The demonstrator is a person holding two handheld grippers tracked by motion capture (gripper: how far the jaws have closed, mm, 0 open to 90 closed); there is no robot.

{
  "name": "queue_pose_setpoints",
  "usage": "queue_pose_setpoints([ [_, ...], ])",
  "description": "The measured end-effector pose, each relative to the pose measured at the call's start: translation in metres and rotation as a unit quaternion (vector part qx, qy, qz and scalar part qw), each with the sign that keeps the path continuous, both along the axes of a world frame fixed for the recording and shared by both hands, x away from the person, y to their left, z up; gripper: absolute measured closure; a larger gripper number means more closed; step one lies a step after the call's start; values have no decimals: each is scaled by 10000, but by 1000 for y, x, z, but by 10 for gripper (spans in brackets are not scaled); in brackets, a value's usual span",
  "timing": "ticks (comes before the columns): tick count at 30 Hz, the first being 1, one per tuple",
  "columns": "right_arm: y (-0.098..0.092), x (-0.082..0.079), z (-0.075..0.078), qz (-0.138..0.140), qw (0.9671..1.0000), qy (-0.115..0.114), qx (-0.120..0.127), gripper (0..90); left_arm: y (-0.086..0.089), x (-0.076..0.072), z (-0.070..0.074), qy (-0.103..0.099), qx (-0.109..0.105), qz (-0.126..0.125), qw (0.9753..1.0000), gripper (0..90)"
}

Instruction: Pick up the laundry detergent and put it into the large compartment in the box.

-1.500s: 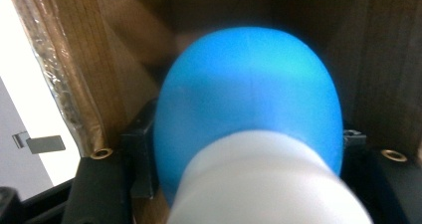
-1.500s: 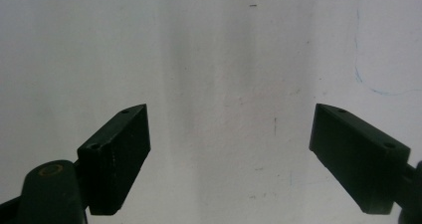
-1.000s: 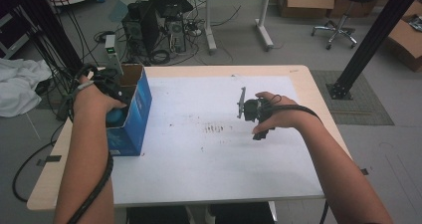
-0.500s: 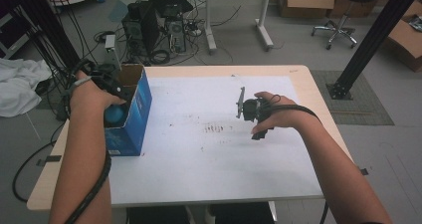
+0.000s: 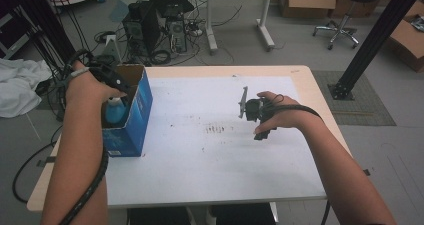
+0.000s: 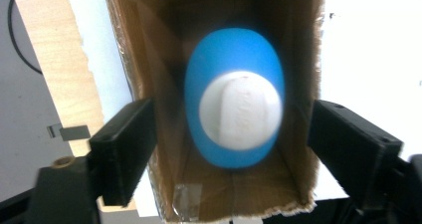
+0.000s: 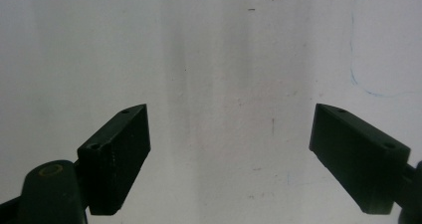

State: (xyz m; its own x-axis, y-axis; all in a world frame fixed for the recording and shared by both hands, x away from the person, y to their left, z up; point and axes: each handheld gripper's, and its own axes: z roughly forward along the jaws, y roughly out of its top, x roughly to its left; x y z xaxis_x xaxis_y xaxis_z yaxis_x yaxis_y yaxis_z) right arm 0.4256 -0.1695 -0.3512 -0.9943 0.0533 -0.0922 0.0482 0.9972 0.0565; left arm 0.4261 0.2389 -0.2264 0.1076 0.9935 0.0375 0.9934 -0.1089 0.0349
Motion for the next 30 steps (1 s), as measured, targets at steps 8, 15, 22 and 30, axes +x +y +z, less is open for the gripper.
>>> queue_pose_setpoints([
  [8,-1,-1,2,15,10000,-7,20,166,-7,-5,17,-104,19,-125,9999,149],
  [15,-1,-1,3,20,10000,-6,81,166,-12,-10,29,-70,63,-218,9997,104],
  [22,-2,-2,5,18,10000,-26,77,166,-14,-13,37,-111,96,-295,9995,71],
  [30,-3,-4,7,9,10000,-31,89,166,-19,-16,39,0,48,-463,9989,1],
])
